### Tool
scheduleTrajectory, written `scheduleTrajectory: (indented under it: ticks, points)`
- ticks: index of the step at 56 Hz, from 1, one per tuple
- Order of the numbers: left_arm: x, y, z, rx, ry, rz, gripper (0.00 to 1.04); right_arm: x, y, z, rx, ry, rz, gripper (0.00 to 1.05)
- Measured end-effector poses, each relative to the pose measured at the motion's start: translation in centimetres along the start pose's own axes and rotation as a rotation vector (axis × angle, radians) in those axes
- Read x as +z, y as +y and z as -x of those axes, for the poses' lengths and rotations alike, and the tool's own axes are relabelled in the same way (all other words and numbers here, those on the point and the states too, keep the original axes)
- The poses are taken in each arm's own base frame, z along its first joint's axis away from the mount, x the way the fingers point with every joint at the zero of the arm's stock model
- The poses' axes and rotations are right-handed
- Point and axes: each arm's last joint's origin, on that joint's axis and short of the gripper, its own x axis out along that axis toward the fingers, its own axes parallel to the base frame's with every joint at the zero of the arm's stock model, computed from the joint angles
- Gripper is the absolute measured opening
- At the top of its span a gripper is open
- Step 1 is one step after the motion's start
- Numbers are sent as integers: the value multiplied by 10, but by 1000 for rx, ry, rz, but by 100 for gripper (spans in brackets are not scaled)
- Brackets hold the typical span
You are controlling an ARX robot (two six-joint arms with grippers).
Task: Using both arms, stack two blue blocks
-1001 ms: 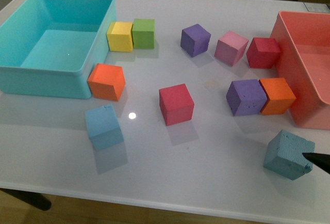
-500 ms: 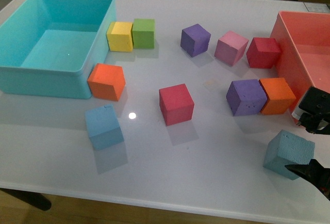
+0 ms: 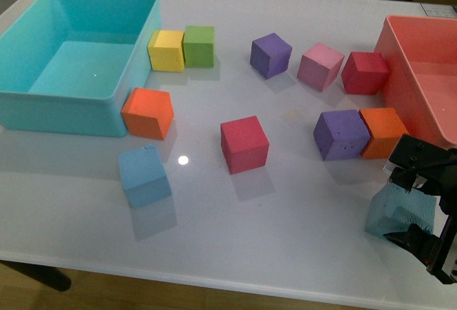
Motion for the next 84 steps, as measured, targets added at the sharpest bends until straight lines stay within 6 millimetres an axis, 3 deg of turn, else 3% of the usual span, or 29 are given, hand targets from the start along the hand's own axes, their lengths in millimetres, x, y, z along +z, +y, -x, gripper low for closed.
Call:
scheduleTrajectory:
  ticks: [12, 25, 31, 35, 42, 56, 67, 84]
  points:
    - [0, 0, 0, 0, 0, 0, 96, -1, 1, -1, 12, 6, -3, 56]
    - [0, 0, 0, 0, 0, 0, 96, 6, 3, 23, 58, -48, 4, 45]
    - [0, 0, 0, 0, 0, 0, 96, 19, 0, 44, 46, -116, 14, 43]
    - [0, 0, 0, 0, 0, 0, 96, 38, -4, 60, 22, -181, 12, 42]
    - [0, 0, 0, 0, 0, 0, 96, 71, -12, 64, -16, -240, 0, 41]
    - [0, 0, 0, 0, 0, 0, 96, 148, -27, 44, -52, -310, -64, 41]
    - [0, 0, 0, 0, 0, 0, 96, 196, -34, 19, -54, -306, -102, 40]
    - [0, 0, 0, 0, 0, 0, 96, 228, -49, -29, -68, -229, -136, 40]
